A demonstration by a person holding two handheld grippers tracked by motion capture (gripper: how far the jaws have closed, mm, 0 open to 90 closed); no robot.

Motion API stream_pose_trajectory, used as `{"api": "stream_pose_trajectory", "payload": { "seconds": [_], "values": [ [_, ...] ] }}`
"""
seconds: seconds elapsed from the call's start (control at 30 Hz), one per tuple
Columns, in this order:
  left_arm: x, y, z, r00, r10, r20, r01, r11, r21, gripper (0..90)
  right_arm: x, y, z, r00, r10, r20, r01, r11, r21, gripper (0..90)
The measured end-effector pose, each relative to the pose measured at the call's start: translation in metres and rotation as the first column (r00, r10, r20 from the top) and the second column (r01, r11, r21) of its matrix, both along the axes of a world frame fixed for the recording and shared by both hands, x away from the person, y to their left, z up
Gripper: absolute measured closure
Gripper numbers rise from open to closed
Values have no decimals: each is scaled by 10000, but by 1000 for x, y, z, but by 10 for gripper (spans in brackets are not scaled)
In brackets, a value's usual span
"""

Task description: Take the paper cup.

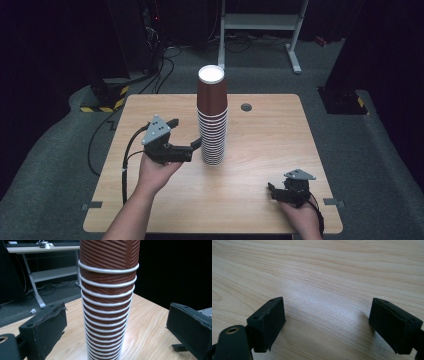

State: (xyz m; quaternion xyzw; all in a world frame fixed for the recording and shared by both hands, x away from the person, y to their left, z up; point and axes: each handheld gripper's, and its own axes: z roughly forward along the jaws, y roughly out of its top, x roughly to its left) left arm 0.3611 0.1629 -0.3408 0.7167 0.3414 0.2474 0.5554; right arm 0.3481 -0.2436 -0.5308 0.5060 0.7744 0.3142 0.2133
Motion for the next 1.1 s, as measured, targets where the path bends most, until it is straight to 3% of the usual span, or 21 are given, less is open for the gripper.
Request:
{"api": "stream_pose_trajectory", "payload": {
  "seconds": [0.6,1.1],
  "values": [
    [21,-15,36,9980,-126,626,128,9999,-36,5,1,0,0,10000,27,5,-27,10000,-7,132],
    [57,-38,61,9961,-261,842,268,9996,-65,0,1,0,0,10000,30,3,-30,10000,-6,132]
  ]
}}
